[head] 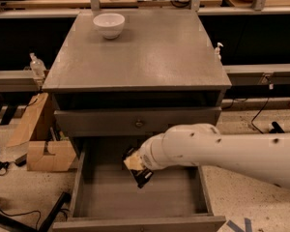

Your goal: Pick rxbar chocolate from middle drawer and place on counter

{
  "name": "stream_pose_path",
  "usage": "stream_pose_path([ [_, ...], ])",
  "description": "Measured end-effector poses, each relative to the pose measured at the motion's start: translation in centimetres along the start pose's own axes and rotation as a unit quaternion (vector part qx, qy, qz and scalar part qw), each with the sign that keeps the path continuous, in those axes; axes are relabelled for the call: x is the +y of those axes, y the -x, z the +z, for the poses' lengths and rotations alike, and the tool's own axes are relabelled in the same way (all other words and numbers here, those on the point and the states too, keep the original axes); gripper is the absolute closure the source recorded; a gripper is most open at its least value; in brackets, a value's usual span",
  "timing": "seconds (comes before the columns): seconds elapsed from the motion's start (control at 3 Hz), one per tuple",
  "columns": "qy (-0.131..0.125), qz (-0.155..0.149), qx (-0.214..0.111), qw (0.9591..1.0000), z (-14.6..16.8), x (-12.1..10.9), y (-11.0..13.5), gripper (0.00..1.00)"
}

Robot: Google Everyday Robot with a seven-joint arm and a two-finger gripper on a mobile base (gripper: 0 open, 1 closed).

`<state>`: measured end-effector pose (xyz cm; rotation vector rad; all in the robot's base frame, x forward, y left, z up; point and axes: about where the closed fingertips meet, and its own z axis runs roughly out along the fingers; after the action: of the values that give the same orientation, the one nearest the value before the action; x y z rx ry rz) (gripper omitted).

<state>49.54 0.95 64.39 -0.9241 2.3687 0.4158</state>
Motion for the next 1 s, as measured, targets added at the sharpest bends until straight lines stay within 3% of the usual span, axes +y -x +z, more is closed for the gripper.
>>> stream_pose_path([
  [0.33, 0.005, 0.033, -0.057, 0.9978, -9.6, -3.1, 4.5, 1.00],
  [0.67, -0.007, 0.048, -0.088, 0.9949, -15.6, -6.4, 4.4, 1.00],
  [1.0, -0.007, 0.048, -0.088, 0.9949, -15.6, -6.4, 4.4, 1.00],
])
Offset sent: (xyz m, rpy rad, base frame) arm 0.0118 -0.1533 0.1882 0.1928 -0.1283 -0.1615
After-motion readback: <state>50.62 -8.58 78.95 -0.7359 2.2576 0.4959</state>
